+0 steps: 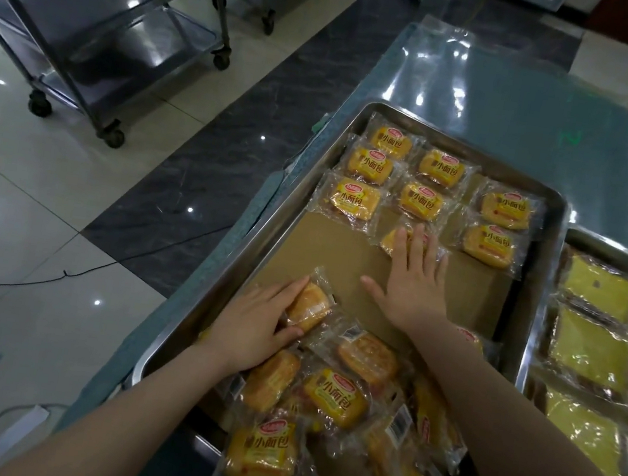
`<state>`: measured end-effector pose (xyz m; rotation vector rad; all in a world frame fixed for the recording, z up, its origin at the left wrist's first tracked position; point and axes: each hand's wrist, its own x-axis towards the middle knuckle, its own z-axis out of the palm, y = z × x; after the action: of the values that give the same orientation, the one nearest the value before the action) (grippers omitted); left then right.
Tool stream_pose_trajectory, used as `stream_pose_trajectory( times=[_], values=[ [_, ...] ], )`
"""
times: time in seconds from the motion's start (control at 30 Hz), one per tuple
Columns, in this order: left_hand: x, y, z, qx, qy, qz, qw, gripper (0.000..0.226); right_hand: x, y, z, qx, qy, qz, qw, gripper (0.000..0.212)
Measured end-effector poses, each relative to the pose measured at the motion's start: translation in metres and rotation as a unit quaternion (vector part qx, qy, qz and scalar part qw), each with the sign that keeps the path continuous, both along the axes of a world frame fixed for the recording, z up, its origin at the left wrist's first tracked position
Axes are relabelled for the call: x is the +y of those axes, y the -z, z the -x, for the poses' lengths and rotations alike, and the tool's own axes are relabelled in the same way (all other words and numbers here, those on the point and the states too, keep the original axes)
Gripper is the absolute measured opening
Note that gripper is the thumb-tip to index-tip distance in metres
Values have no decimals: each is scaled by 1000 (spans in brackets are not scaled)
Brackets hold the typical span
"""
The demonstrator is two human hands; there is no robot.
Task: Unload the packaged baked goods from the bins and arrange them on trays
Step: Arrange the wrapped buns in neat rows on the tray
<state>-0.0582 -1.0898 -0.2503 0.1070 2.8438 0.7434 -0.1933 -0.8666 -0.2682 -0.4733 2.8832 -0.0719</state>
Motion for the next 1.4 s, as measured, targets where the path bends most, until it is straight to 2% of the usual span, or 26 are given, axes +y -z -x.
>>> stream_pose_trajectory(
  times=[0.13, 0.2, 0.27, 0.33, 0.4, 0.47, 0.53, 0.63, 0.7, 0.77, 0.87, 0.97, 1.07, 1.17, 1.23, 1.27, 1.3, 1.37, 1.4],
  values=[
    [-1, -3, 2, -6, -16, -44, 999, 78, 1, -4, 3, -22, -4, 33, 999, 96],
    [-5, -7, 7, -44, -52, -98, 993, 76, 0, -9, 7, -32, -23, 45, 998, 92],
    [-11, -12, 12, -77, -98, -171, 977, 74, -2, -16, 7, 4, -15, 51, 999, 86],
    [-17, -17, 15, -82, -131, -227, 962, 73, -9, -29, 3, 56, 4, 98, 994, 79],
    [-20, -23, 20, -78, -133, -235, 960, 72, -22, -45, -5, 28, 7, 179, 983, 73],
    [-17, -32, 25, -66, -109, -219, 967, 72, -34, -63, -14, -81, 26, 283, 955, 63],
    [-10, -41, 33, -45, -84, -208, 973, 72, -45, -74, -21, -182, 24, 321, 929, 50],
    [-1, -58, 43, 12, -53, -207, 977, 73, -50, -86, -31, -215, 39, 377, 900, 14],
    [2, -67, 47, 51, -44, -238, 969, 71, -49, -91, -34, -210, 97, 475, 849, 10],
    [6, -72, 47, 72, -84, -302, 947, 67, -45, -96, -36, -218, 163, 547, 792, 9],
    [11, -73, 48, 20, -227, -417, 880, 58, -40, -96, -42, -254, 207, 592, 736, 24],
    [10, -76, 47, -29, -338, -482, 807, 25, -35, -92, -47, -292, 238, 628, 681, 16],
    [10, -75, 47, -49, -350, -521, 777, 19, -29, -90, -50, -309, 245, 643, 656, 9],
    [17, -72, 51, -74, -342, -562, 750, 19, -19, -90, -54, -333, 242, 673, 614, 31],
    [24, -68, 52, -80, -332, -554, 759, 18, -10, -87, -57, -312, 275, 682, 601, 45],
    [26, -64, 52, -78, -325, -532, 778, 17, -5, -85, -58, -278, 307, 677, 609, 45],
    [27, -60, 53, -72, -314, -491, 810, 16, -1, -83, -58, -222, 347, 660, 628, 41],
    [28, -51, 54, -47, -271, -364, 890, 19, 18, -80, -53, -49, 415, 601, 682, 28],
    [29, -48, 53, -36, -244, -310, 918, 21, 29, -81, -50, 38, 426, 562, 708, 25]
  ],
)
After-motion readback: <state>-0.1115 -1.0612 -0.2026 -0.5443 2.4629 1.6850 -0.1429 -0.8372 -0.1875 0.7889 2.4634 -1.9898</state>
